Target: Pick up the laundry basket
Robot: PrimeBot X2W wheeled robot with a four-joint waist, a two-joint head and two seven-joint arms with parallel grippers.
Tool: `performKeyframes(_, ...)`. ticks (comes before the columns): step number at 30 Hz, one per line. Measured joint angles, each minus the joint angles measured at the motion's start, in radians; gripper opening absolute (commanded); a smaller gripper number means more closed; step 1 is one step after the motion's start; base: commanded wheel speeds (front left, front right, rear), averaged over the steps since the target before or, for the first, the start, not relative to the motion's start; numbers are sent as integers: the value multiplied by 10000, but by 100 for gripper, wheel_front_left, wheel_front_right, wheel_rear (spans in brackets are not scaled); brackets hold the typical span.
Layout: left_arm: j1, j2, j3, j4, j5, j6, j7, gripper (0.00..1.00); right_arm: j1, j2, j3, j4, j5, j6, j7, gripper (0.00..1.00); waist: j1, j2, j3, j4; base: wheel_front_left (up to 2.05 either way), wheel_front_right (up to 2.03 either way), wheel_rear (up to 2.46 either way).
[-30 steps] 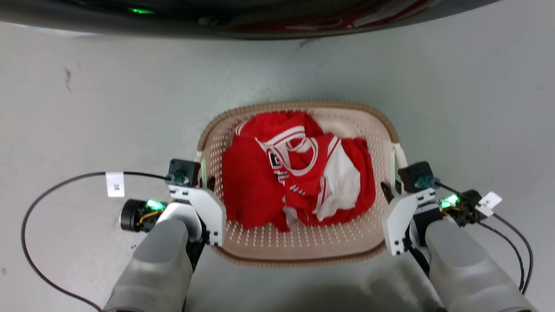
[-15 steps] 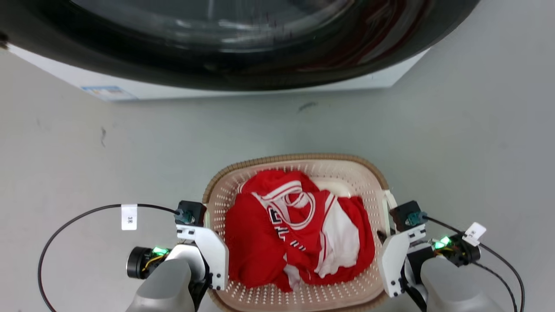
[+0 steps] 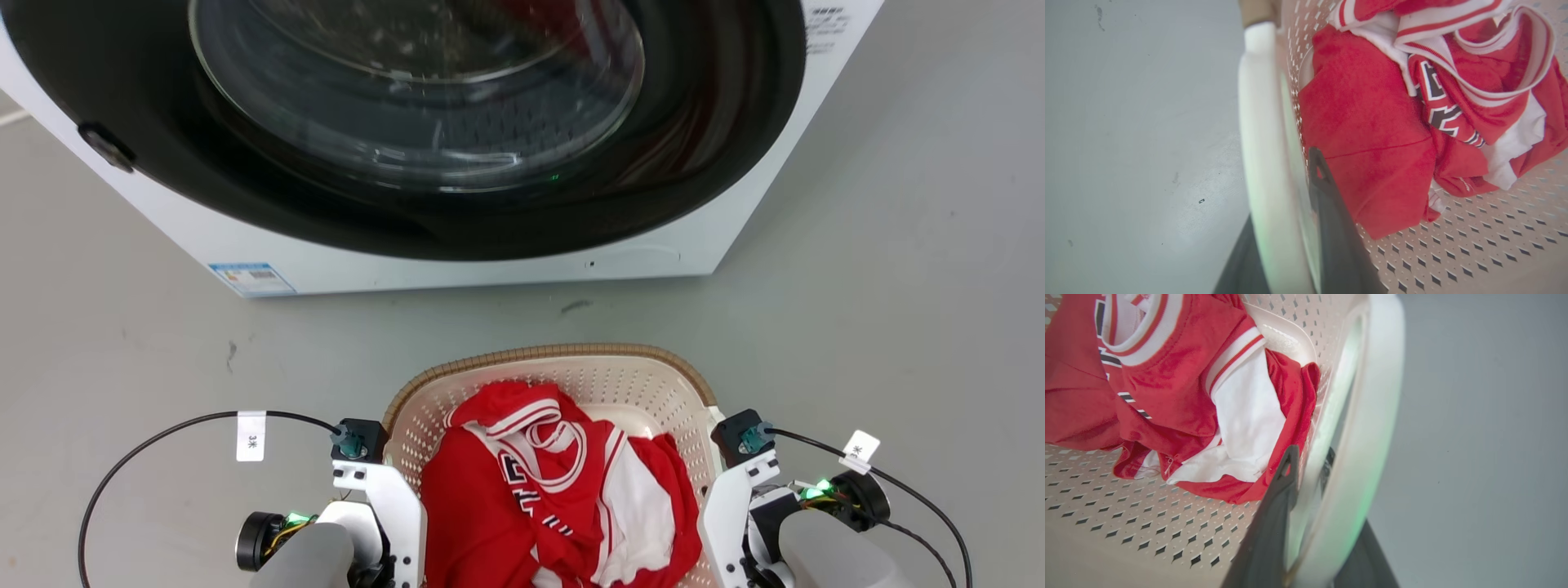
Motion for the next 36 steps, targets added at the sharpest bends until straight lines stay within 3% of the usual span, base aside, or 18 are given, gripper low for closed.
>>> performKeyframes(22,697,667,-2155,-706,-2313,0,1848,0,522,21,1941,96,1929,0,1482,0,0,0,-2590,-126,0,0,0)
performKeyframes(36,661,959,-3164,-878,-3388,0,2725,0,400,-46,3012,-35,2924,2,2372,0,0,0,-3302,-221,0,0,0)
